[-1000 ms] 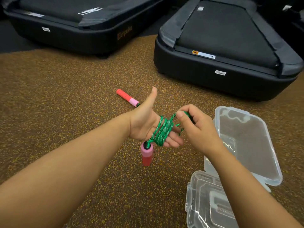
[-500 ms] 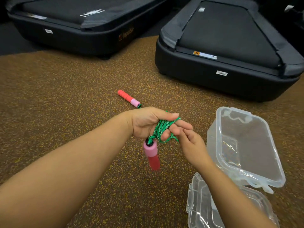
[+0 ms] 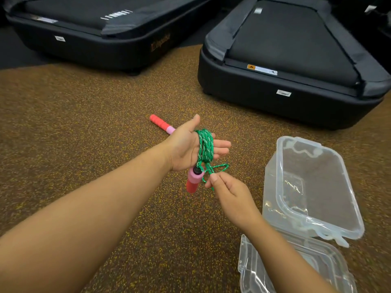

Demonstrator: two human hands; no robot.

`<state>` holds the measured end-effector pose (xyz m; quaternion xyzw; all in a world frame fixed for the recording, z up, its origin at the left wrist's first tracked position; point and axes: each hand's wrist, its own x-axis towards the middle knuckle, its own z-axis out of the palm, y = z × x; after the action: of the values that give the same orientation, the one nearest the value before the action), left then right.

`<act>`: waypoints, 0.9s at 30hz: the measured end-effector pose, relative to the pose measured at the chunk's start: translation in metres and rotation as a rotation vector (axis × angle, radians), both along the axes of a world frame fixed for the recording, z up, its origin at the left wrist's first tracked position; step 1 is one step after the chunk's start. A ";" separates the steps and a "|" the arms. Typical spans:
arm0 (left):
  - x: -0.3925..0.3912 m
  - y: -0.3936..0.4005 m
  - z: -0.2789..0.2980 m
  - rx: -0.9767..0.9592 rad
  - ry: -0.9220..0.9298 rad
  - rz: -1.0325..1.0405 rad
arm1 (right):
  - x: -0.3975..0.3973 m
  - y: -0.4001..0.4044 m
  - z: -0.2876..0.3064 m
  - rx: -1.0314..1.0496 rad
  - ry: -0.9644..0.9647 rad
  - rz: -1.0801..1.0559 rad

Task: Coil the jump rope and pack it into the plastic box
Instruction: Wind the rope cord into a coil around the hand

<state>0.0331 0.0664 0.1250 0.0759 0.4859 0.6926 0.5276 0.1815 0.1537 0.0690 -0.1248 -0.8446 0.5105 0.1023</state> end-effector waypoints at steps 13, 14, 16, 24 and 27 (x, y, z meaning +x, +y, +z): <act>-0.001 -0.001 -0.010 -0.191 0.192 -0.146 | -0.007 0.007 0.028 -0.174 0.163 0.014; 0.000 -0.002 -0.010 -0.200 0.197 -0.173 | -0.010 0.009 0.030 -0.174 0.185 0.002; 0.000 -0.004 -0.012 -0.195 0.205 -0.259 | -0.014 0.013 0.035 -0.200 0.220 -0.013; 0.002 -0.013 0.004 -0.162 0.180 -0.626 | -0.024 0.031 0.046 -0.051 0.203 -0.173; 0.006 -0.017 0.009 -0.126 0.200 -0.665 | -0.025 0.037 0.027 -0.053 0.131 -0.198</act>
<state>0.0391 0.0499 0.1336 0.2649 0.5256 0.4409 0.6777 0.1570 0.1911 0.0956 -0.1768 -0.8058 0.5271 0.2038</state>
